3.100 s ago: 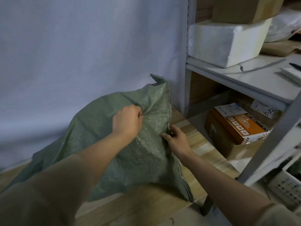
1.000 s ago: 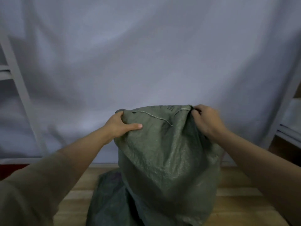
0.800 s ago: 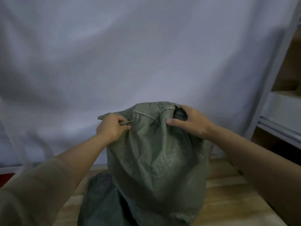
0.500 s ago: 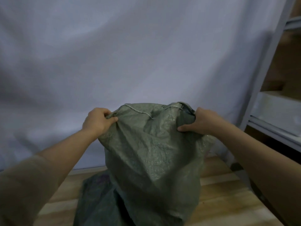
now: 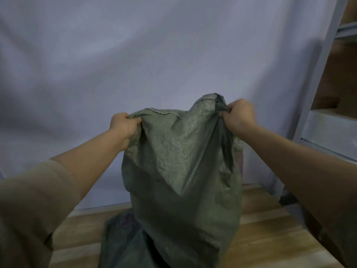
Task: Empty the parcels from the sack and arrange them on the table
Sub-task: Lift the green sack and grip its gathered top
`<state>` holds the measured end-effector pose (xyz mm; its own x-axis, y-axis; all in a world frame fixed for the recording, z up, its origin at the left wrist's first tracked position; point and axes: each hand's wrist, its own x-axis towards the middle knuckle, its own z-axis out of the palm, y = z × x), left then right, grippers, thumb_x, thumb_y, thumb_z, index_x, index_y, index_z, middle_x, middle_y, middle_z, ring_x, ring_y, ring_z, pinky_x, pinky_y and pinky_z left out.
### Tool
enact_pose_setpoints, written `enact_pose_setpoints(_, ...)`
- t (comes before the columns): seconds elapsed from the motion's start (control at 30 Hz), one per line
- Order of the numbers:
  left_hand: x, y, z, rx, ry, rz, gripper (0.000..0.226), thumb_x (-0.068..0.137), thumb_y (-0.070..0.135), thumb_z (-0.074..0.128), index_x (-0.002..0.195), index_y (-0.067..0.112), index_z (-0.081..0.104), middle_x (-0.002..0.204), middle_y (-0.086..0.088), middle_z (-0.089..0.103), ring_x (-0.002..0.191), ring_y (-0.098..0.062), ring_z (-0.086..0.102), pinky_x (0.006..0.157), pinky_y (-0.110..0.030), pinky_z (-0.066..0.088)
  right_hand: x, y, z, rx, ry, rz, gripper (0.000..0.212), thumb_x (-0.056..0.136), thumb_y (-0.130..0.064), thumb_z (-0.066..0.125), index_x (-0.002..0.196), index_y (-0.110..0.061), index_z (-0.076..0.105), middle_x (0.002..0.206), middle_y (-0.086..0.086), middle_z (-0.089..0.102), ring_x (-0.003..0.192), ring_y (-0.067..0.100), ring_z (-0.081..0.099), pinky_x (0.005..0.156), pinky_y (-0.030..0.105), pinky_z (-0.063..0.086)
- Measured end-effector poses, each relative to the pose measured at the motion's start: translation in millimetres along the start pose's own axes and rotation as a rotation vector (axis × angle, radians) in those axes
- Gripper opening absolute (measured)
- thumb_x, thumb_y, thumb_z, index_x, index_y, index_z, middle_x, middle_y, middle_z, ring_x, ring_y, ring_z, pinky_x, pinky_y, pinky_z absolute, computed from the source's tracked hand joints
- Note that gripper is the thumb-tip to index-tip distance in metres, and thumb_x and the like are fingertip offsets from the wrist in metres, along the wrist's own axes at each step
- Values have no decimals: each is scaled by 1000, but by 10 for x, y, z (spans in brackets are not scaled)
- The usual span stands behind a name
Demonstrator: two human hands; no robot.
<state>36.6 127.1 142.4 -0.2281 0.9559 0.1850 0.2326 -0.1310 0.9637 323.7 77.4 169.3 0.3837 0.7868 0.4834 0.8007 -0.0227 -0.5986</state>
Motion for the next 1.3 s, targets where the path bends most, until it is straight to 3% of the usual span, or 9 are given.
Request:
enact_pose_setpoints(0.3,36,152,74,-118,121,8,21,90,17,67,75,15,52,85,-12,58,81,-23,54,71,-34,45,282,-196,204,183,-92,-69,25,90,-20,67,76,1,69,73,12,62,70,29,59,63,30,42)
enact_pose_setpoints(0.5,116,745,94,-213,264,213,16,94,22,63,82,17,53,83,-5,59,70,-16,53,61,-27,45,684,-321,-13,407,218,-224,29,92,-21,62,73,1,65,65,12,56,66,24,50,59,30,30)
enact_pose_setpoints(0.63,58,460,96,82,196,37,19,92,17,67,76,14,56,74,-6,57,65,-19,52,51,-24,39,743,-98,178,106,-205,-286,39,87,-19,70,55,-7,52,56,6,45,63,24,48,57,31,32)
enact_pose_setpoints(0.77,-13,290,152,62,167,-39,20,86,14,73,71,13,59,74,-10,61,68,-22,56,59,-26,45,721,3,328,80,-257,-282,41,87,-18,70,51,-12,52,53,5,46,59,24,49,51,31,33)
enact_pose_setpoints(0.9,-1,399,169,128,189,92,8,85,21,74,80,15,72,88,-7,68,92,-27,64,84,-37,54,720,-92,312,182,-194,-261,23,88,-23,70,75,-3,73,68,13,65,67,30,59,59,32,43)
enact_pose_setpoints(1.0,-125,375,186,339,176,149,14,86,34,72,97,25,75,130,-6,55,128,-29,48,104,-39,45,687,-132,327,213,-185,-264,18,87,-26,72,79,-10,75,78,11,71,75,29,65,69,36,53)
enact_pose_setpoints(1.1,-343,261,277,233,-85,229,28,93,22,65,121,24,68,123,3,62,115,-16,58,92,-22,49,582,-135,412,229,-234,-276,19,89,-25,69,81,-9,73,78,12,69,76,31,63,67,35,49)
enact_pose_setpoints(1.17,-418,159,381,208,-173,285,39,93,7,64,130,19,63,120,4,67,109,-10,62,99,-22,48,500,-166,480,257,-280,-299,19,90,-24,68,83,-8,74,81,13,70,79,32,64,70,36,50)
enact_pose_setpoints(1.3,-374,-11,491,195,0,300,33,86,-2,69,115,14,72,102,-2,76,93,-12,71,95,-31,54,355,-280,487,290,-363,-390,16,90,-23,70,86,-8,76,93,12,72,86,24,62,71,32,46)
